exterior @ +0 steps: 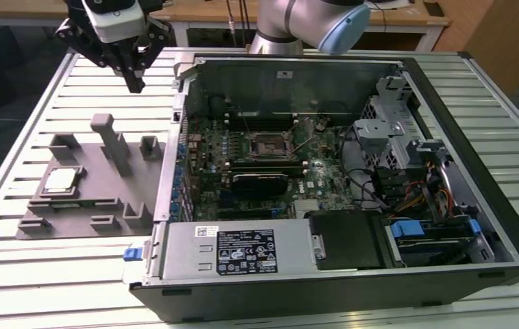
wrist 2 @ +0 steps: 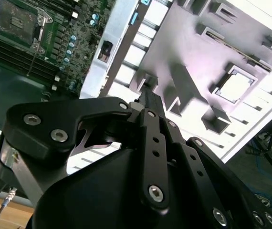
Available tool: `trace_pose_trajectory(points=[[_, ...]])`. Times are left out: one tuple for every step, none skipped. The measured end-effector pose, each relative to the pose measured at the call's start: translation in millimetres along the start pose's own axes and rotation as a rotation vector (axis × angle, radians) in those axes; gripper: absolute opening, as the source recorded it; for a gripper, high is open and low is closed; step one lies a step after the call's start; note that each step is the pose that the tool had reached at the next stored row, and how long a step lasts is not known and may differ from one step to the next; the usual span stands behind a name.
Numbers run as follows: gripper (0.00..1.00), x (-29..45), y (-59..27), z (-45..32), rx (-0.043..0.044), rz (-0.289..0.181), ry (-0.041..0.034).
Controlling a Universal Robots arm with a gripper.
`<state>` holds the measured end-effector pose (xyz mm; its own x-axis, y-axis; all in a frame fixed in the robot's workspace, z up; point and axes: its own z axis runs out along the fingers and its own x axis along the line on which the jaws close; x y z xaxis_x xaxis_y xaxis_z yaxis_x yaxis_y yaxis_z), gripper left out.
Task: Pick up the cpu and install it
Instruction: 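Reach for the cpu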
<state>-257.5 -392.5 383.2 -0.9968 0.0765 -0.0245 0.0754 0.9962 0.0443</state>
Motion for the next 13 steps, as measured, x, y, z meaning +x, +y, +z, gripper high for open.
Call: trace_pose_trajectory(points=[[0.11, 1.5, 0.6, 0.5, 0.0000, 0.000, 0.0000], [0.11, 3.0, 1.2, 1.0, 0.0000, 0.000, 0.0000], [0.11, 4.6, 1.9, 1.6, 0.0000, 0.000, 0.0000], [0.11, 6.1, 2.4, 2.1, 0.0001, 0.000, 0.0001], [0.11, 7.4, 2.8, 2.6, 0.0000, 0.000, 0.0000], [0.11, 8.7, 3.3, 3.1, 0.0000, 0.000, 0.0000], [0.11, 10.1, 3.8, 3.5, 0.0000, 0.000, 0.0001], [0.11, 11.5, 4.2, 4.1, 0.0000, 0.000, 0.0000], [0.11, 12.9, 4.7, 4.6, 0.0000, 0.000, 0.0000], [0.11, 14.3, 5.2, 5.2, 0.0000, 0.000, 0.0000], [0.11, 15.9, 5.7, 5.8, 0.0000, 0.000, 0.0000], [0.11, 17.3, 6.1, 6.5, 0.0000, 0.000, -0.0001], [0.11, 18.8, 6.6, 7.3, -0.0001, 0.000, -0.0001]])
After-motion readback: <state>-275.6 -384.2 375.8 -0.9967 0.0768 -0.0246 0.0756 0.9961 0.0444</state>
